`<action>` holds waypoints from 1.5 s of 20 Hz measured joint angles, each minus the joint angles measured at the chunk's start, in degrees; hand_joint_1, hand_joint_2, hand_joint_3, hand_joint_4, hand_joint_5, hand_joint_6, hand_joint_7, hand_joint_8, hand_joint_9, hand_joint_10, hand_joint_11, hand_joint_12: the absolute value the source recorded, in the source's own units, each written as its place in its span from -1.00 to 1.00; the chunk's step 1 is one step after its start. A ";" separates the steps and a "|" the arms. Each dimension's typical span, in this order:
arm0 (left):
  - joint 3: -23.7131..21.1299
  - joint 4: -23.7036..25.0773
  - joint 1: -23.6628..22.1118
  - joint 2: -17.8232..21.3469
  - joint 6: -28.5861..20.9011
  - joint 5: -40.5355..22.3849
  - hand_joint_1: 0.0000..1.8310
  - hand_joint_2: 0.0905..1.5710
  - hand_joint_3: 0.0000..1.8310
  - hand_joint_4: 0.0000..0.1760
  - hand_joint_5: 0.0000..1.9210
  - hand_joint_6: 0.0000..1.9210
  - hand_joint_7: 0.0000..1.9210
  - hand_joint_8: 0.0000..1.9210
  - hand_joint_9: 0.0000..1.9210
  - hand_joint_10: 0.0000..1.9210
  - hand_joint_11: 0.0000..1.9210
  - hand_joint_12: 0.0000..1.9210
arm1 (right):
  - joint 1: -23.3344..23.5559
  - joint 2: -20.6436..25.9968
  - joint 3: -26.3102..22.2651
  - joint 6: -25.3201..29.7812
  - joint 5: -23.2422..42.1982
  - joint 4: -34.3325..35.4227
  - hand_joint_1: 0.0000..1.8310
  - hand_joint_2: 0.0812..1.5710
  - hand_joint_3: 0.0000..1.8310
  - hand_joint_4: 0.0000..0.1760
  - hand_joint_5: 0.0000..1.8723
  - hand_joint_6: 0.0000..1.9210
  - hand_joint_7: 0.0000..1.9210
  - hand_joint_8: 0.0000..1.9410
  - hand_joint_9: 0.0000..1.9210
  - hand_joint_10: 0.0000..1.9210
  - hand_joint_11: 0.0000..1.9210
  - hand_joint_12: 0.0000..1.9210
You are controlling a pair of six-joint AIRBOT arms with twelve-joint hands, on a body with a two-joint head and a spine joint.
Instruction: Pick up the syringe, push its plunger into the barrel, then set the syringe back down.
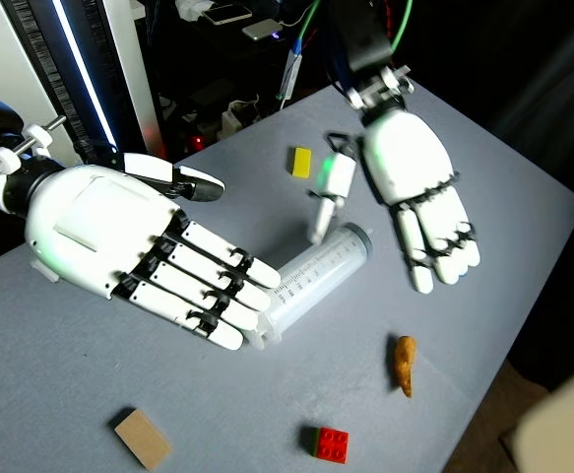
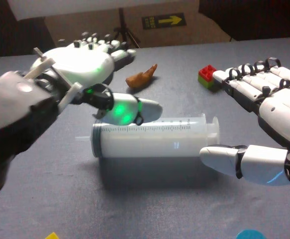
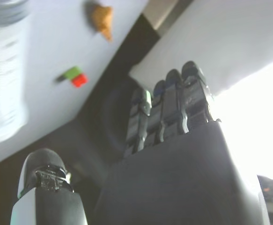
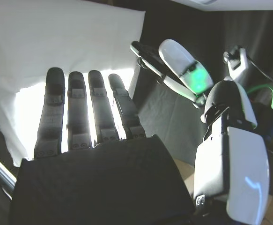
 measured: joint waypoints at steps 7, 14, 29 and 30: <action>-6.97 -8.39 -1.70 7.08 7.76 -5.95 -0.54 0.45 -1.00 -1.00 -0.30 -0.95 -0.24 -0.89 -0.38 -0.59 -0.84 0.31 | -0.24 0.02 0.00 0.02 0.24 -0.13 -0.69 0.35 -1.00 -1.00 -0.24 -0.95 -0.17 -0.92 -0.28 -0.52 -0.57 0.42; -10.60 -9.86 -1.11 7.41 5.88 -11.54 -0.25 0.58 -1.00 -1.00 0.02 1.00 0.07 1.00 0.11 1.00 0.10 1.00 | -0.28 0.00 0.00 0.04 0.39 -0.20 -0.43 0.49 -0.99 -1.00 0.11 1.00 0.17 1.00 0.38 1.00 0.64 1.00; -13.68 -13.29 -3.48 7.54 6.51 -18.64 -0.41 0.76 -1.00 -1.00 0.23 1.00 0.38 1.00 0.41 1.00 0.49 1.00 | -0.28 0.02 0.00 0.13 0.55 -0.15 -0.35 0.80 -1.00 1.00 0.35 1.00 0.47 1.00 0.66 1.00 0.88 1.00; -13.68 -13.27 -3.50 7.54 6.51 -18.67 -0.39 0.76 -1.00 -1.00 0.23 1.00 0.38 1.00 0.41 1.00 0.49 1.00 | -0.28 0.02 0.00 0.13 0.55 -0.17 -0.38 0.82 -0.99 1.00 0.35 1.00 0.46 1.00 0.65 1.00 0.87 1.00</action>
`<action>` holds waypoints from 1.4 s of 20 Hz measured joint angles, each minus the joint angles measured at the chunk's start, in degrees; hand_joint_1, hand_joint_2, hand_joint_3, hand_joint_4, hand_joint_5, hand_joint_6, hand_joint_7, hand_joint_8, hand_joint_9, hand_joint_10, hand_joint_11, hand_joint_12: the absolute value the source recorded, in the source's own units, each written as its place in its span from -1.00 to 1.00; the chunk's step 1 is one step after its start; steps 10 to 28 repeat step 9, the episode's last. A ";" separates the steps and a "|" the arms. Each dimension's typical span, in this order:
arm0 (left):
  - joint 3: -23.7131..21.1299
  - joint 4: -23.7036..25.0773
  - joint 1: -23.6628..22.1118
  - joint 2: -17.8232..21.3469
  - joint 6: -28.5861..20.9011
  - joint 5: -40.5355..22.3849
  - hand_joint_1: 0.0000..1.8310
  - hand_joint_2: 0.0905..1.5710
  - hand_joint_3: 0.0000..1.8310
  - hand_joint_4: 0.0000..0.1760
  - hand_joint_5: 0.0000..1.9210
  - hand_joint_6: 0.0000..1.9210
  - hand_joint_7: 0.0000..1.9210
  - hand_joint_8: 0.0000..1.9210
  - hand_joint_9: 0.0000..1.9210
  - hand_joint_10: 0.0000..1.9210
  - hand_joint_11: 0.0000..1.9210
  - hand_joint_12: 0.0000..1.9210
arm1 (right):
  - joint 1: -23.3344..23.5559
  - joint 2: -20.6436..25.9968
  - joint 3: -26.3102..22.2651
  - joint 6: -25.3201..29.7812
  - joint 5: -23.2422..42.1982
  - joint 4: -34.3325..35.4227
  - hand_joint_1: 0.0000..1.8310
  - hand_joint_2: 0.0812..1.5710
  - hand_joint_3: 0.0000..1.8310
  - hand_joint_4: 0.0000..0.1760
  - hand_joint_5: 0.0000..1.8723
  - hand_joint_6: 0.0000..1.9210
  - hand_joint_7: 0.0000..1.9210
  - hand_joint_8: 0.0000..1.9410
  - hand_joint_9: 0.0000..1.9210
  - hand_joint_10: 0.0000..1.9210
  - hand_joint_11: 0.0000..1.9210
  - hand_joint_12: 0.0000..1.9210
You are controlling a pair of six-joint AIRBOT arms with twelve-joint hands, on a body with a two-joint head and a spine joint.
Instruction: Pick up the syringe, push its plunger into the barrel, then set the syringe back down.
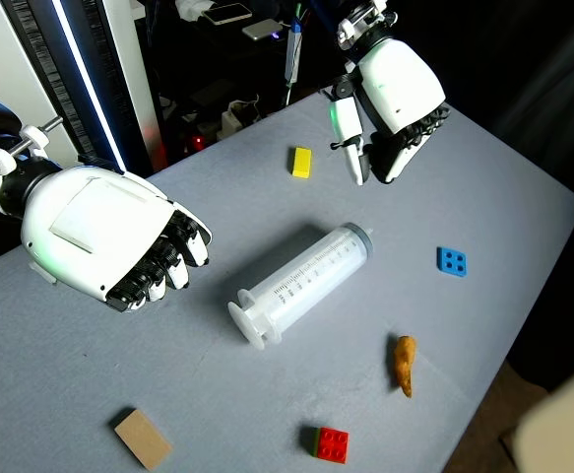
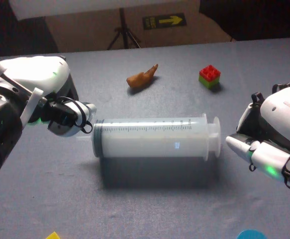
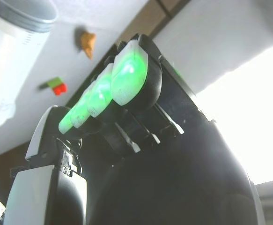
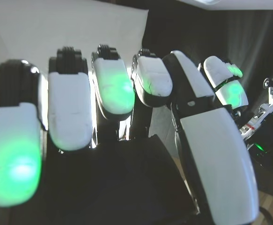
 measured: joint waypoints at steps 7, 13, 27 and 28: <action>0.57 0.17 -0.96 0.00 0.42 -0.17 -0.38 0.76 -1.00 -1.00 0.20 1.00 0.35 1.00 0.39 1.00 0.47 1.00 | 0.00 0.00 0.00 0.00 0.02 0.02 -0.32 0.78 -1.00 1.00 0.32 1.00 0.43 1.00 0.61 1.00 0.84 1.00; 0.57 0.13 -0.96 0.00 0.42 -0.17 -0.37 0.75 -1.00 -1.00 0.19 1.00 0.34 1.00 0.39 1.00 0.47 1.00 | 0.00 0.00 0.00 0.00 0.02 0.02 -0.32 0.77 -1.00 1.00 0.34 1.00 0.44 1.00 0.61 1.00 0.84 1.00; 0.57 0.13 -0.96 0.00 0.42 -0.17 -0.37 0.75 -1.00 -1.00 0.19 1.00 0.34 1.00 0.39 1.00 0.47 1.00 | 0.00 0.00 0.00 0.00 0.02 0.02 -0.32 0.77 -1.00 1.00 0.34 1.00 0.44 1.00 0.61 1.00 0.84 1.00; 0.57 0.13 -0.96 0.00 0.42 -0.17 -0.37 0.75 -1.00 -1.00 0.19 1.00 0.34 1.00 0.39 1.00 0.47 1.00 | 0.00 0.00 0.00 0.00 0.02 0.02 -0.32 0.77 -1.00 1.00 0.34 1.00 0.44 1.00 0.61 1.00 0.84 1.00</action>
